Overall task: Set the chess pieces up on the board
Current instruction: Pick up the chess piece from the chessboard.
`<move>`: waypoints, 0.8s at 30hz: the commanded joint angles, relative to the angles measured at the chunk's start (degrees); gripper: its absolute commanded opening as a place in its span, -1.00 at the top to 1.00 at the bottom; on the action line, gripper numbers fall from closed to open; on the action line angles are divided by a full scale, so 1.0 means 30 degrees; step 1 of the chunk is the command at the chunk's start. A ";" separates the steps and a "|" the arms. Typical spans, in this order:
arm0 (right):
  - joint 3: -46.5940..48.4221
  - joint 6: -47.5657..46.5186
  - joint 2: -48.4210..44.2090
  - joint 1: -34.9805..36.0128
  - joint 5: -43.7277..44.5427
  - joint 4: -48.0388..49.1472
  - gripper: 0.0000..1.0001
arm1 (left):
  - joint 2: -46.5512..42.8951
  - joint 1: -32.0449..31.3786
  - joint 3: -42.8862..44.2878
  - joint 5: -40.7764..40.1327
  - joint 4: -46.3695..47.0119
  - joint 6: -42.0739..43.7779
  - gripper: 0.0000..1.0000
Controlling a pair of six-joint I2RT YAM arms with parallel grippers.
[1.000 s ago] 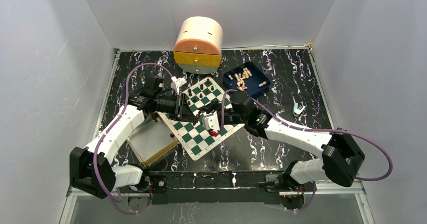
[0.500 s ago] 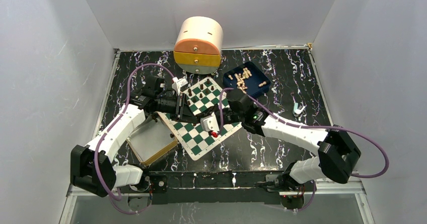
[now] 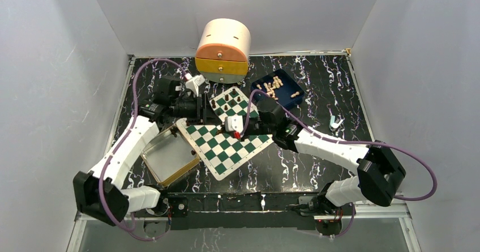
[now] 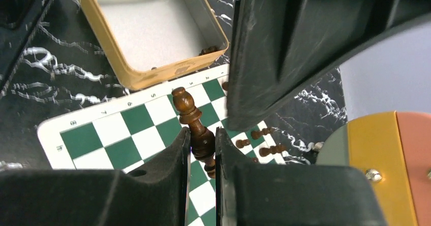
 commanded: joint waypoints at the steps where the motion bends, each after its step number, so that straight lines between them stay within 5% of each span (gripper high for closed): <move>1: 0.1036 0.7239 -0.0068 -0.0366 0.1288 0.2743 1.00 | -0.2497 0.0004 0.1669 -0.5178 0.0696 0.0114 0.17; 4: 0.1784 1.0952 0.0300 -0.0777 0.1999 0.2912 1.00 | -0.3444 0.0005 0.1613 -0.6393 0.1072 0.0595 0.18; 11: 0.2737 1.6095 0.0994 -0.1286 0.2009 0.3543 1.00 | -0.3874 0.0005 0.0520 -0.4270 0.2447 -0.0135 0.19; 24: 0.3128 1.7609 0.1580 -0.1644 0.1669 0.3735 1.00 | -0.3151 0.0003 -0.0104 -0.3412 0.3326 -0.0420 0.21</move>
